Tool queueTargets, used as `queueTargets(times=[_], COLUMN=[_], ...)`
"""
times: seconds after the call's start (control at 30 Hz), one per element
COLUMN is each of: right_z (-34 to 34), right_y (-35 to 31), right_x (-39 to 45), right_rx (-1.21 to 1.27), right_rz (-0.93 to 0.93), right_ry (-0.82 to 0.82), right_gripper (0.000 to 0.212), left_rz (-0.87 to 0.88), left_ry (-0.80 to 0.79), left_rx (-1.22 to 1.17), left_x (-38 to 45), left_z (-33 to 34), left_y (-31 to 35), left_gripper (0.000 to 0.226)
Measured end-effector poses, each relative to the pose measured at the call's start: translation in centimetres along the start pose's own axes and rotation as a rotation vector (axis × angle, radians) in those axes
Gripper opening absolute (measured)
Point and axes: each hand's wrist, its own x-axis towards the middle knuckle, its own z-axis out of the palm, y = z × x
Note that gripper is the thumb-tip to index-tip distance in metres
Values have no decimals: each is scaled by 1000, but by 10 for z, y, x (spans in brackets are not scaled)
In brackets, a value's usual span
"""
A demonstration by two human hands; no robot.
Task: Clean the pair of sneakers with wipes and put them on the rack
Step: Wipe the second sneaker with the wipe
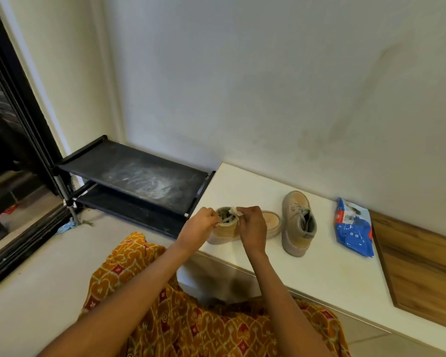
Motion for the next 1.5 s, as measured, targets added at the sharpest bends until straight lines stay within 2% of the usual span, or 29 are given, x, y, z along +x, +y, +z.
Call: queueTargets(times=[0.13,0.27,0.37,0.47,0.53,0.6,0.87,0.97,1.07,1.17,1.23,1.4,1.5], right_z=[3,3,-1,-11,-15,-15,-10,-14,-12,-17,-26,-31,-4], right_y=[6,18,26,23,15,8,-16,-15,-19,-13,-2,2,-22], right_x=[-7,-16,-17,-10,-3,2,2,2,-1,-6,-6,2,-10], right_rx=[119,260,319,308,262,169,-155,-190,-333,-467,-506,-449,-423], right_rz=[40,226,343,289,224,155,40,-19,-140,-272,-269,58,65], right_ry=[116,255,328,337,292,184,-210,-266,-307,-240,-159,34,47], right_gripper=[20,14,14,18,20,21,34,32,31,27,23,18,24], left_rz=[110,98,26,-211,-327,-368,-454,-403,-326,-292,-280,-299,-304], left_ry=[-43,-70,-99,-73,-134,-157,-28,67,121,105,97,91,113], left_rx=[96,124,-2,-202,-273,-286,-378,-291,-70,36,55,39,11], left_x=[-1,9,16,23,24,20,13,6,6,8,9,7,2], left_z=[2,5,-1,-13,-16,-14,1,6,9,6,4,4,8], left_y=[-3,5,10,3,-5,-9,-7,-9,-11,-10,-10,-6,-3], left_gripper=[18,10,16,14,16,17,18,16,10,9,8,5,4])
